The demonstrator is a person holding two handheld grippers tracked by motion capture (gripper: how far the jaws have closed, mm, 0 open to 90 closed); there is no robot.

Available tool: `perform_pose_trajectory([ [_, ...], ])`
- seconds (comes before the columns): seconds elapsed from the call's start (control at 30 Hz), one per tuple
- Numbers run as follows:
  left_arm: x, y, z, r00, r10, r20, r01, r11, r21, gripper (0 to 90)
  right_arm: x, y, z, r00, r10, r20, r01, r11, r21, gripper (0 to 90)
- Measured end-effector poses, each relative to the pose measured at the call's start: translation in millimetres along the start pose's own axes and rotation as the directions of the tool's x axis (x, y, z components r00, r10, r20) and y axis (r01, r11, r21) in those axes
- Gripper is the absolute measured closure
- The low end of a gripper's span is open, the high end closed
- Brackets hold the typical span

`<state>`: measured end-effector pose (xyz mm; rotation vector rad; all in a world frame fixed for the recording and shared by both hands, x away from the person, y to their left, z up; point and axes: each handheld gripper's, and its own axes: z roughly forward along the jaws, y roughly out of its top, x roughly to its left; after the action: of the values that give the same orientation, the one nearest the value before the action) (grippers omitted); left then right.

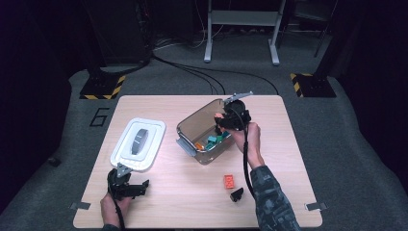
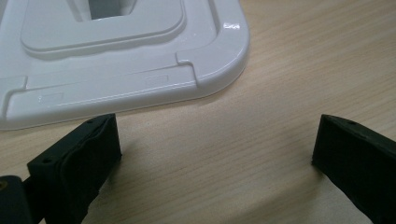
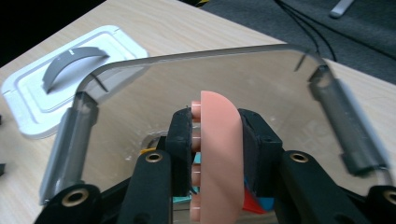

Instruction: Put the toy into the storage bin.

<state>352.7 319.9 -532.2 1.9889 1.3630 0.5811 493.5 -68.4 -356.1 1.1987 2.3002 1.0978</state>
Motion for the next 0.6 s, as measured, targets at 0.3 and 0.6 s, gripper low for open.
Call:
perform_pose_trajectory([
  [0.3, 0.0, 0.0, 0.0, 1.0, 0.0, 0.0, 0.0, 1.0, 0.0, 0.8, 21.9, -12.3, 14.6, 0.9971, -0.021, -0.073, 0.023, 0.999, 0.035, 67.4],
  [0.6, 0.0, 0.0, 0.0, 1.0, 0.0, 0.0, 0.0, 1.0, 0.0, 0.8, 38.0, -19.6, 22.9, 0.9919, -0.011, -0.127, 0.018, 0.998, 0.057, 67.3],
])
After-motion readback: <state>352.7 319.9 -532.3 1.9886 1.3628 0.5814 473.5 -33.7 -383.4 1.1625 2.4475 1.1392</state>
